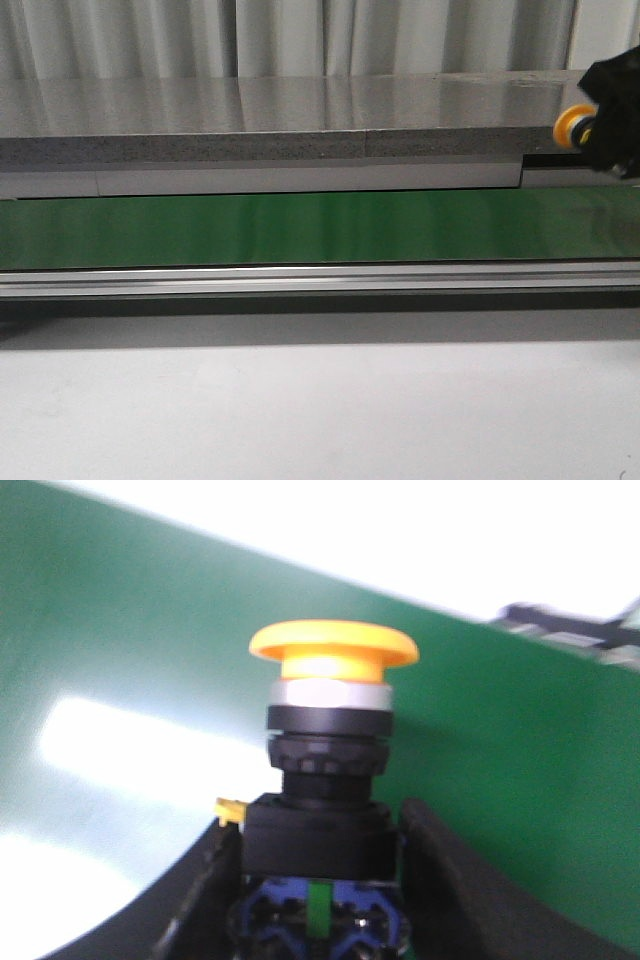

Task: Move button from left to right
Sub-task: 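Carry the button off the belt and set it on the green tray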

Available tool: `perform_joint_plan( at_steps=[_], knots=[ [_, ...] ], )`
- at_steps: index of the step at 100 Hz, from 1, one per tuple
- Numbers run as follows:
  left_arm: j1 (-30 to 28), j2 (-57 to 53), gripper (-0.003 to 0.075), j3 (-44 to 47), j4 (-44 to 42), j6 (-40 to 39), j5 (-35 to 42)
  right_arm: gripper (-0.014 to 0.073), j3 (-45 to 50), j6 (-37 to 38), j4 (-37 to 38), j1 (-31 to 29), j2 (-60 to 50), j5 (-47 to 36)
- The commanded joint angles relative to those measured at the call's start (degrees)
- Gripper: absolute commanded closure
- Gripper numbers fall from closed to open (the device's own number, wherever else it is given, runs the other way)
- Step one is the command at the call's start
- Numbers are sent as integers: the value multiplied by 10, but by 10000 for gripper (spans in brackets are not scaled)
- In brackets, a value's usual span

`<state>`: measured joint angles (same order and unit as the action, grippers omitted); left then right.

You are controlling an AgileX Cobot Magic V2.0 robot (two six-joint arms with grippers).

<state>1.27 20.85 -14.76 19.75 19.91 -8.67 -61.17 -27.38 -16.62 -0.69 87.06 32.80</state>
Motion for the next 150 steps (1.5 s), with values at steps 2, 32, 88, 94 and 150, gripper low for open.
perform_joint_plan(
  at_steps=[2,32,88,94,150],
  knots=[
    [4,3,741,-16,8,-2,41,450,-45,-4,2,-47,-30,-14],
    [4,3,741,-16,8,-2,41,450,-68,-4,4,-199,-13,-82],
    [4,3,741,-16,8,-2,41,450,-68,-4,4,-261,124,-55],
    [4,3,741,-16,8,-2,41,450,-68,-4,4,-261,134,-55],
    [4,3,741,-16,8,-2,41,29,-67,-4,4,-261,158,-71]
  ],
)
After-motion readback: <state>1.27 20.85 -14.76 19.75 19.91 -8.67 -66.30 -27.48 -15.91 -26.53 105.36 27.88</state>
